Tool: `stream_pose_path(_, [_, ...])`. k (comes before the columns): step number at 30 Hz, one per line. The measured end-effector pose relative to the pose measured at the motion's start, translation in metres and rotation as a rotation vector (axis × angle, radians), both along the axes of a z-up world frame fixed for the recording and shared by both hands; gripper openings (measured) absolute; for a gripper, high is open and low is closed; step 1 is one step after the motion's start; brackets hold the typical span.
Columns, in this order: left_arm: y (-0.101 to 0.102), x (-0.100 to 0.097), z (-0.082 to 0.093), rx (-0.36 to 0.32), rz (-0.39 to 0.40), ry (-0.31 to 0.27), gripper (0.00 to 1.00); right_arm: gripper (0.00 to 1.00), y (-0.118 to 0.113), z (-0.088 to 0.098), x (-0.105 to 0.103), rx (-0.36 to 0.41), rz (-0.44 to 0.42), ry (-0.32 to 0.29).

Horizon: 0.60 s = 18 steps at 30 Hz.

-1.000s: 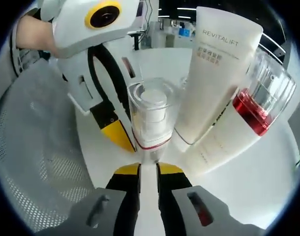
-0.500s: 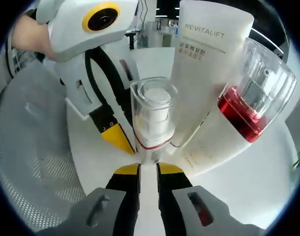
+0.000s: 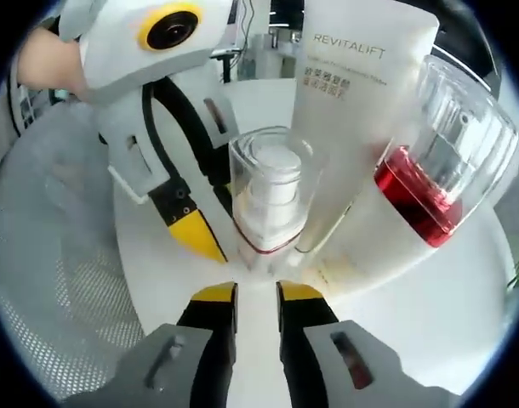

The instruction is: Arrange the skincare products in the storage area until every visible bottle or jar stands upright without overlapping.

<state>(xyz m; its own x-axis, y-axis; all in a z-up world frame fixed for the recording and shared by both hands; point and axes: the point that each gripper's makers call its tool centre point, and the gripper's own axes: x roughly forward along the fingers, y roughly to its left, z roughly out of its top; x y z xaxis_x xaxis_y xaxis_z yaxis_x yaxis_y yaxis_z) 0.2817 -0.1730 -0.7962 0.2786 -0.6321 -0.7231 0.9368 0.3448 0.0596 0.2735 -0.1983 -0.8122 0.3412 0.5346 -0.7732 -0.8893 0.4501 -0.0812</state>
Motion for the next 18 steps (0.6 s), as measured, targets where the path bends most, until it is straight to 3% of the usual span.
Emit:
stream_pose_path(7, [0.015, -0.006, 0.005, -0.005, 0.065, 0.024, 0.26, 0.27, -0.004, 0.009, -0.006, 0.033, -0.041, 0.021])
stream_pose_path(11, [0.025, -0.013, 0.008, -0.012, 0.127, 0.066, 0.31, 0.28, -0.007, 0.011, -0.012, 0.036, -0.054, 0.022])
stream_pose_path(14, [0.029, -0.021, 0.02, -0.08, 0.197, 0.108, 0.32, 0.31, -0.008, 0.012, -0.019, 0.033, -0.052, 0.03])
stream_pose_path(18, [0.043, -0.024, 0.021, -0.118, 0.256, 0.14, 0.33, 0.36, -0.012, 0.017, -0.024, 0.024, -0.062, 0.028])
